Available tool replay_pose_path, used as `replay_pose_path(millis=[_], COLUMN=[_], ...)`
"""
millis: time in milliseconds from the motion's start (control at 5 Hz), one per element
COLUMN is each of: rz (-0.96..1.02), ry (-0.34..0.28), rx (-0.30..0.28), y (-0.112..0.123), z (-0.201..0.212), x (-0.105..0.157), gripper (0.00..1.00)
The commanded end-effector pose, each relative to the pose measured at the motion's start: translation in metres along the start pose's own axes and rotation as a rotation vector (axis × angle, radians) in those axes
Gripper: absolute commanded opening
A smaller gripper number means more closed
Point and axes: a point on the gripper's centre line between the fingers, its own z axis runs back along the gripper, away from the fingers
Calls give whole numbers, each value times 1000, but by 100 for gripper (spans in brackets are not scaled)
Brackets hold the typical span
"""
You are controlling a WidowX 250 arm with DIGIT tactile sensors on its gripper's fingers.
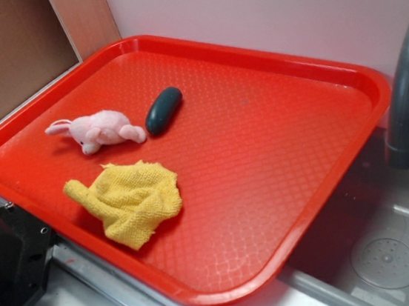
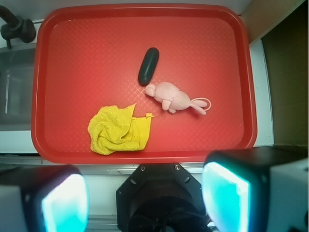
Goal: Grab the plastic pickle.
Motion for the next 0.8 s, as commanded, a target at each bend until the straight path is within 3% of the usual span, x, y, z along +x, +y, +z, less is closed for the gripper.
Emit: replay_pose_path(millis=[0, 200, 600], rz=[0, 221, 626], ry=[0, -71, -168], rx=[0, -74, -26], y=[0, 15, 49], z=[0, -3, -25], x=[0, 13, 59], gripper=[100, 100, 100])
